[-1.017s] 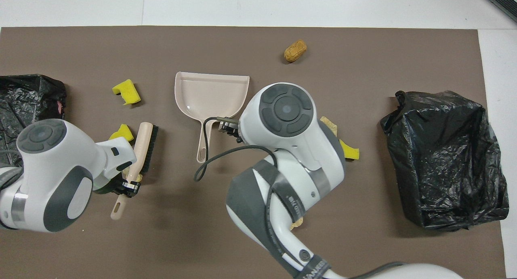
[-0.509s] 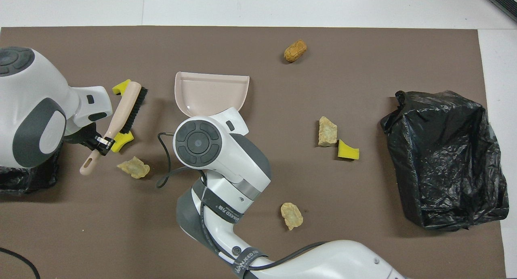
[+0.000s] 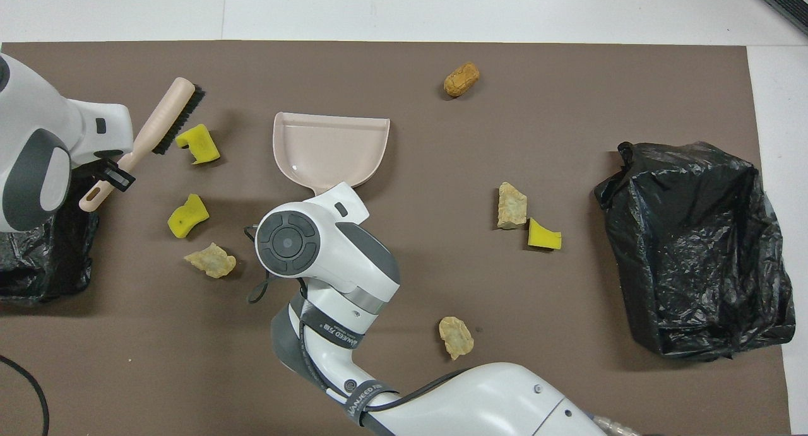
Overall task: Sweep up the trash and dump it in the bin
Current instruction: 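Lift the brush with the left gripper while the right gripper lifts the dustpan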
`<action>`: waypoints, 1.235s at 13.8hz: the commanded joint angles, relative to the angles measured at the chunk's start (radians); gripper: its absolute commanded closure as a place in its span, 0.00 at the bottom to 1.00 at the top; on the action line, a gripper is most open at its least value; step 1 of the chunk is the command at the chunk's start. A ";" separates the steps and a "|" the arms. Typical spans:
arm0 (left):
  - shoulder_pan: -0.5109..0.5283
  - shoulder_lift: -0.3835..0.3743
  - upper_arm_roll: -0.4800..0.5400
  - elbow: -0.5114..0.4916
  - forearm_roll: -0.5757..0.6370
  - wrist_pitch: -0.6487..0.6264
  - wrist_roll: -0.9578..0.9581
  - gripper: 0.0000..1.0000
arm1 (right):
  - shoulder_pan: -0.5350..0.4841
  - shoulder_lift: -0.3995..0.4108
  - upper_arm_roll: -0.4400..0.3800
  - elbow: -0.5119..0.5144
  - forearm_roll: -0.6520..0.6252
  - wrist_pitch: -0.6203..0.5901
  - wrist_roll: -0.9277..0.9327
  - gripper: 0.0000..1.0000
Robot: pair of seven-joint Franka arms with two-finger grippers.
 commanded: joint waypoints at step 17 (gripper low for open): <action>-0.040 -0.135 -0.022 -0.151 0.012 -0.305 0.012 1.00 | -0.304 -0.256 0.065 -0.146 0.108 -0.128 -0.964 1.00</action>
